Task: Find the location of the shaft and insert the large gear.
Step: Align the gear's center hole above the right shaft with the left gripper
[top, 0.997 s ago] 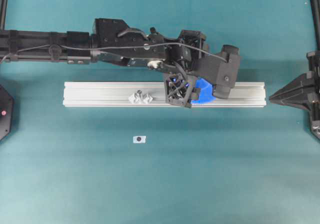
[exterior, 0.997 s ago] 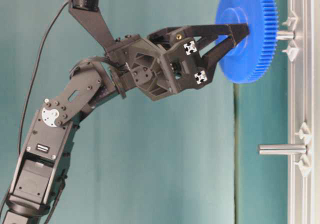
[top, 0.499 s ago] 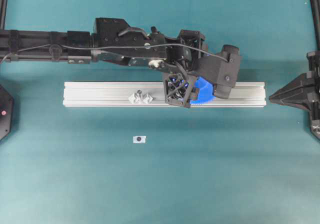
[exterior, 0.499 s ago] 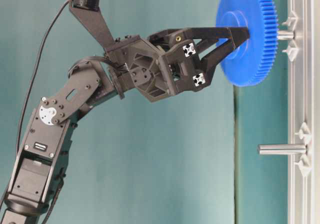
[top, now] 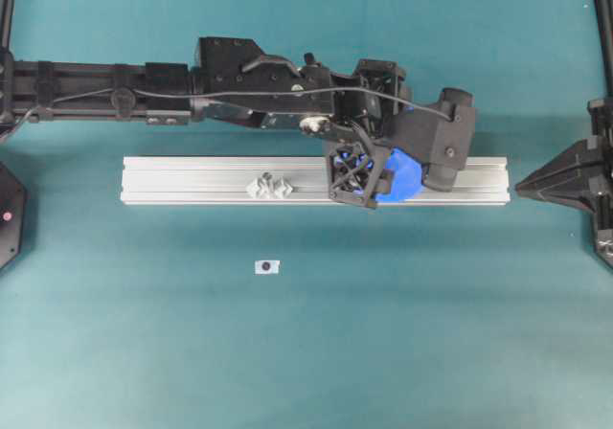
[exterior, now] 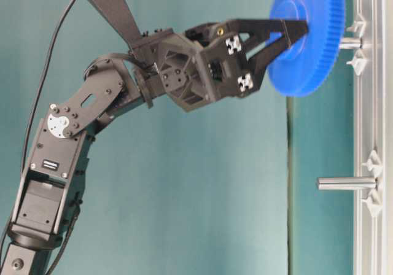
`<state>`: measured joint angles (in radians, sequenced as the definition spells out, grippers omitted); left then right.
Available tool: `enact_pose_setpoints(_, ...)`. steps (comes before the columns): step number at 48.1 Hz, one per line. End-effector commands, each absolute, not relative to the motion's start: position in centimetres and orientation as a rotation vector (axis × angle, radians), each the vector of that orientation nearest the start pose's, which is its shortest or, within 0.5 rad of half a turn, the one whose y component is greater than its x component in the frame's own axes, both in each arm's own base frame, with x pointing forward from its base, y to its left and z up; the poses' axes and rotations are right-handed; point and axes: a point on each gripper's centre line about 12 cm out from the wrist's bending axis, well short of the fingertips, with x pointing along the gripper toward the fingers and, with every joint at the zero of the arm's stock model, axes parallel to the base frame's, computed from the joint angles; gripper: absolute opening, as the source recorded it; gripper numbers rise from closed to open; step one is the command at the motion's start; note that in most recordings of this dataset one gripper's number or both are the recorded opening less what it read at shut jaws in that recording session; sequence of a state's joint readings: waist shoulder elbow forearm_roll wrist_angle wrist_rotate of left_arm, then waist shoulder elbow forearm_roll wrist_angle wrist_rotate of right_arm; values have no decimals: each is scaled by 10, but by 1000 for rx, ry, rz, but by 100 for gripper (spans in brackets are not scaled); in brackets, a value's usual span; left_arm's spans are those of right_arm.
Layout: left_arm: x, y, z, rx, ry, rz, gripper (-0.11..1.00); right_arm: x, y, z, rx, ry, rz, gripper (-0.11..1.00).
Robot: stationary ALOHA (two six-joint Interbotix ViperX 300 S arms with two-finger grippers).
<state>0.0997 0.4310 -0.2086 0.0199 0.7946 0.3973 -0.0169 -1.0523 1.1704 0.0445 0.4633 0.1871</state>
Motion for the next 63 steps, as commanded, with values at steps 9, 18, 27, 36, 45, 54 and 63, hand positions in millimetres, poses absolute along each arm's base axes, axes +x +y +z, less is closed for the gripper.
enact_pose_setpoints(9, 531, 56, 228, 319, 1005, -90, 72, 167, -1, 231, 241, 564, -67, 4)
enact_pose_setpoints(18, 528, 57, 226, 293, 1014, -77, 72, 167, -1, 231, 241, 563, -66, 4)
enact_pose_setpoints(27, 529, 61, 227, 293, 1009, -71, 78, 167, -1, 232, 242, 562, -66, 4)
enact_pose_setpoints(36, 530, 67, 228, 289, 1005, -60, 78, 167, -1, 232, 241, 561, -68, 4)
enact_pose_setpoints(45, 532, 71, 236, 290, 988, -51, 80, 167, -1, 232, 242, 562, -66, 4)
enact_pose_setpoints(54, 536, 71, 238, 291, 980, -49, 82, 167, -1, 232, 243, 560, -67, 4)
enact_pose_setpoints(63, 540, 71, 233, 280, 1004, -51, 82, 167, -1, 232, 242, 560, -66, 4)
